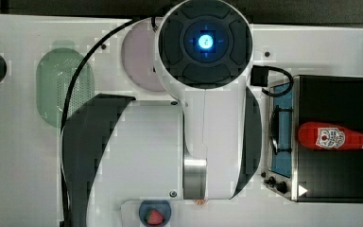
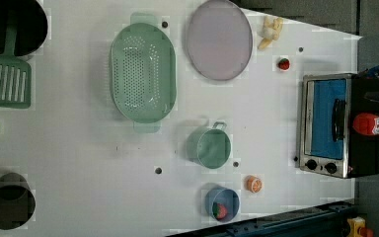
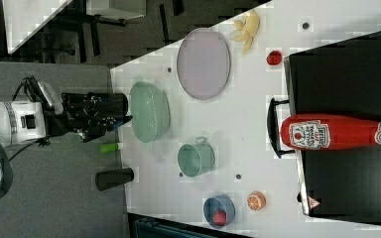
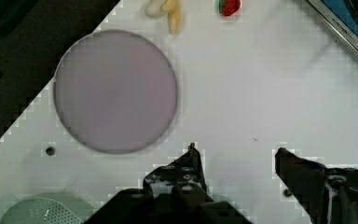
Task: Pick Ketchup from oven and place it on table.
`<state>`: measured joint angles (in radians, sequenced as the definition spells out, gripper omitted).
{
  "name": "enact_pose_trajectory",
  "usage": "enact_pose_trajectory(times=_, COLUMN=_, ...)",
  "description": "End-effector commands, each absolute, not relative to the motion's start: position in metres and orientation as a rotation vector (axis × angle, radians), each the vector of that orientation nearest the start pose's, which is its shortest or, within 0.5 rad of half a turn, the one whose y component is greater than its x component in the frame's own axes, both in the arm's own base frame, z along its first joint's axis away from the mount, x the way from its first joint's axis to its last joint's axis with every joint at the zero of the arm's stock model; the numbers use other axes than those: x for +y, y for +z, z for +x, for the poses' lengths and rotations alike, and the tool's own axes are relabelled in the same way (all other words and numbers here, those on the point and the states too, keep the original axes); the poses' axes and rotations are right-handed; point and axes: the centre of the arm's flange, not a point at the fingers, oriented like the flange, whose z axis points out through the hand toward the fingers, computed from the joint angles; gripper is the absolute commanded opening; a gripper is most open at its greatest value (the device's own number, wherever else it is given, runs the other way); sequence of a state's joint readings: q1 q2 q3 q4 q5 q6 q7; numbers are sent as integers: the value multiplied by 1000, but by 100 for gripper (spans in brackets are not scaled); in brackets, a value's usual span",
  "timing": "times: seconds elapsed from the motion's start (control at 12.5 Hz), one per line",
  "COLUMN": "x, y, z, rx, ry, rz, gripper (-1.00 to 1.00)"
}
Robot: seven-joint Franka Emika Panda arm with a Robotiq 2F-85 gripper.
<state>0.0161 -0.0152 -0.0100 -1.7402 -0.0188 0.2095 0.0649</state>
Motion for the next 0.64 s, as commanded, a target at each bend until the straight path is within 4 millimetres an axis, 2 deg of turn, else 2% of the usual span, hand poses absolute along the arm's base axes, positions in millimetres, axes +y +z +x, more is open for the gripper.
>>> enact_pose_trajectory(times=0.08, x=-44, y=617, z=451, rx=1218, ry=-37, rz=-2916, gripper=85)
enact_pose_trajectory(times=0.16, x=-54, y=613, z=453, rx=1245, ry=-26, rz=-2904, gripper=100)
enact_pose_trajectory(times=0.4, x=-97, y=602, z=461, rx=1353, ry=-39, rz=-2836, gripper=100)
enact_pose_trajectory(times=0.48, x=-115, y=598, z=464, rx=1395, ry=-63, rz=-2804, gripper=100)
enact_pose_trajectory(times=0.64, x=-164, y=587, z=468, rx=1501, ry=-119, rz=-2725, gripper=100)
